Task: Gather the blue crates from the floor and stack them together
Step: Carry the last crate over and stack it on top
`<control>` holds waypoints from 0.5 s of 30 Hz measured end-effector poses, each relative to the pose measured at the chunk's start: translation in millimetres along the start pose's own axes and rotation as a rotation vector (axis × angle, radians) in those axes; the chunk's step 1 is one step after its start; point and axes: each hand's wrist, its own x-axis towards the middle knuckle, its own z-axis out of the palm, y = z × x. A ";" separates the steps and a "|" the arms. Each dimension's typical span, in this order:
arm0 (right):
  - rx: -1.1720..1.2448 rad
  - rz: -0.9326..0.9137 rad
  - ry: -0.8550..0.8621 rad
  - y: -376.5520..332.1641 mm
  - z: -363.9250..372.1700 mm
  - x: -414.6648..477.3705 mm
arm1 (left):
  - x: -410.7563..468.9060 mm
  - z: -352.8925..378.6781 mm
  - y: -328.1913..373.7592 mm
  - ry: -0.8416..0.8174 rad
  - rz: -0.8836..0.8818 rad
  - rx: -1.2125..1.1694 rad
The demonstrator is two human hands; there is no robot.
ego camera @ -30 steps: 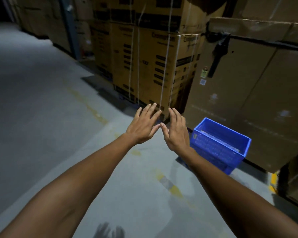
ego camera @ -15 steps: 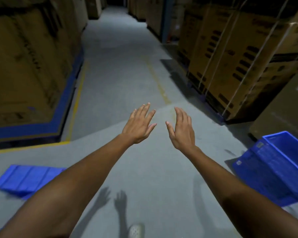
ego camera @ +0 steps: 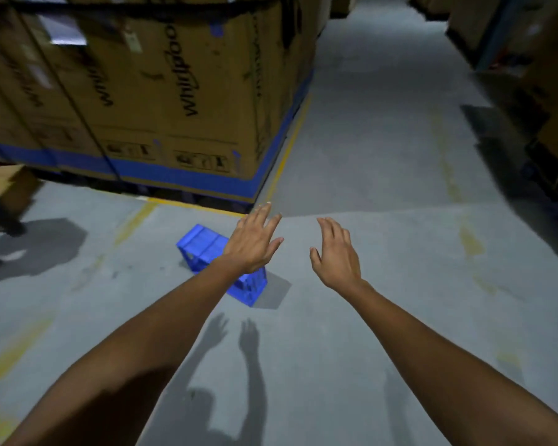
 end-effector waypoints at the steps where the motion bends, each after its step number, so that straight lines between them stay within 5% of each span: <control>1: 0.003 -0.015 -0.017 -18.1 9.4 2.4 | -10.4 -3.1 -19.7 -0.006 -0.024 0.002; 15: 0.007 -0.040 -0.169 -192.3 146.0 31.4 | -77.9 23.2 -241.2 -0.128 -0.096 0.020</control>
